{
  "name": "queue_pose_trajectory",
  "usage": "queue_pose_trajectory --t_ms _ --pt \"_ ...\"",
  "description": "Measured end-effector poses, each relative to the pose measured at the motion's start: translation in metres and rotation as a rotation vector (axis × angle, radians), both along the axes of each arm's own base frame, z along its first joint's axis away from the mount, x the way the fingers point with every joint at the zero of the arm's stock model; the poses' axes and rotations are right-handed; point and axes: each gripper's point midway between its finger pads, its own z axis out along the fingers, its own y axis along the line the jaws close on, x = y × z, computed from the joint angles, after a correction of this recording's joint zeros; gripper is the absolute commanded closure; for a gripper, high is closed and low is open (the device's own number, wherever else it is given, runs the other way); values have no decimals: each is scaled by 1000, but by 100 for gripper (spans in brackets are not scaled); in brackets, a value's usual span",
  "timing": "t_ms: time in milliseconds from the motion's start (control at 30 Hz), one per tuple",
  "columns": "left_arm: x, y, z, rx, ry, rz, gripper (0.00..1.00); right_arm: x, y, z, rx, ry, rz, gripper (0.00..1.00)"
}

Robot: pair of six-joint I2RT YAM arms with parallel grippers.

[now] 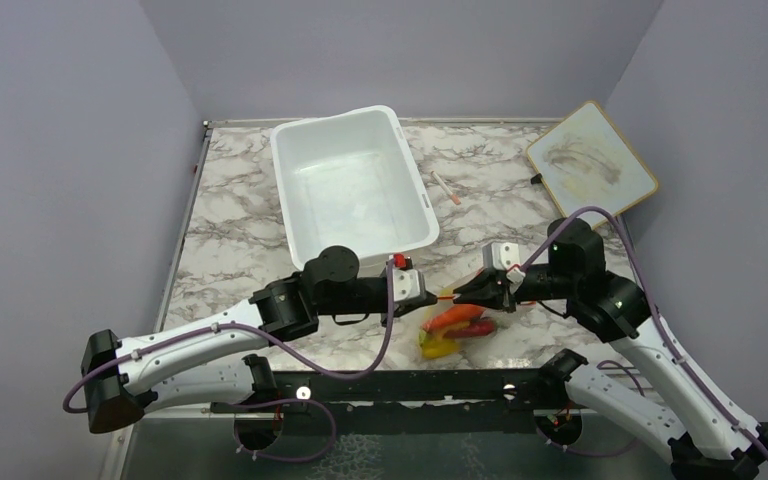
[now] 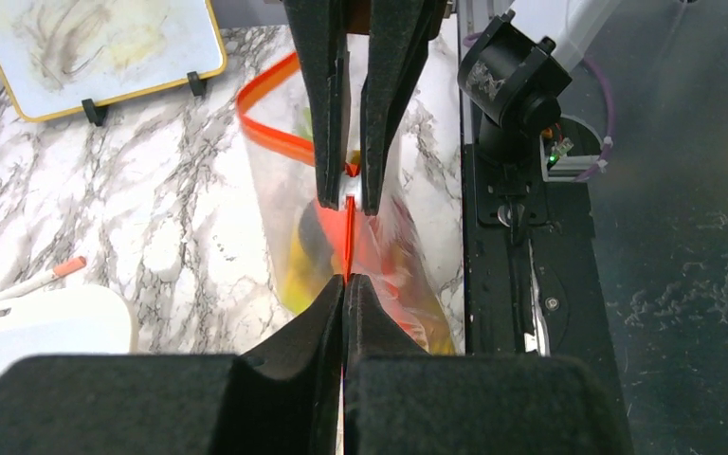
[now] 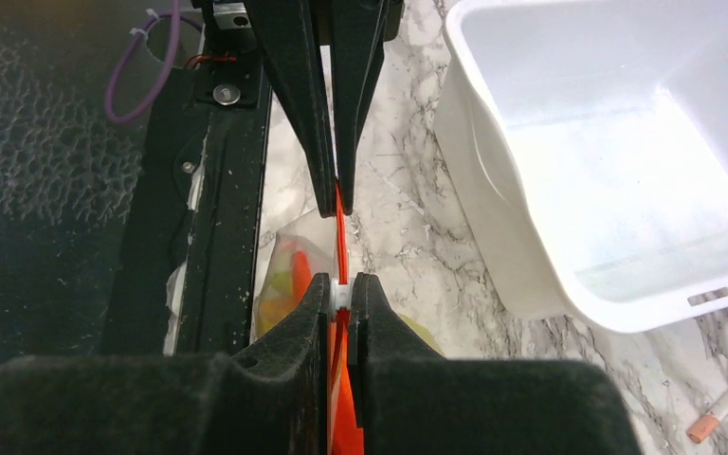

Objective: Place the food in the zip-top bag and seal the zipper
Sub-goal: Zip the zipper food storage bag at the center of the board.

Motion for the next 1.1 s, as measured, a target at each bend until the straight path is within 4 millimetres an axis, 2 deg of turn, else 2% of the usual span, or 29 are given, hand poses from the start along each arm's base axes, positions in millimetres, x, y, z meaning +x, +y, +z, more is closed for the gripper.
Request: queue_pose_trajectory --t_ms 67,167,333,533,767,800,900,967,1000,1100 --pt "1 2 4 -10 -6 13 69 -1 -1 3 7 -10 0 99" --pt "2 5 7 -17 -1 31 54 -1 -1 0 7 -9 -3 99" --pt "4 3 13 -25 12 42 43 0 1 -2 24 -13 -2 99" --pt "7 -5 12 -5 25 43 43 -1 3 1 42 -13 12 99" --pt "12 -14 0 38 40 43 55 -4 4 -3 51 -15 29 99" --pt "12 -15 -1 41 42 42 59 -4 4 -3 50 -13 31 99" --pt "11 -19 -2 48 52 32 85 -5 5 -3 54 -13 38 99" --pt "9 -21 -4 53 64 17 97 -6 4 -3 57 -17 39 99" --pt "8 -22 -4 54 67 12 100 -5 4 -2 57 -19 37 99" --pt "5 -22 -4 55 66 -3 100 -5 4 -2 58 -28 38 99"
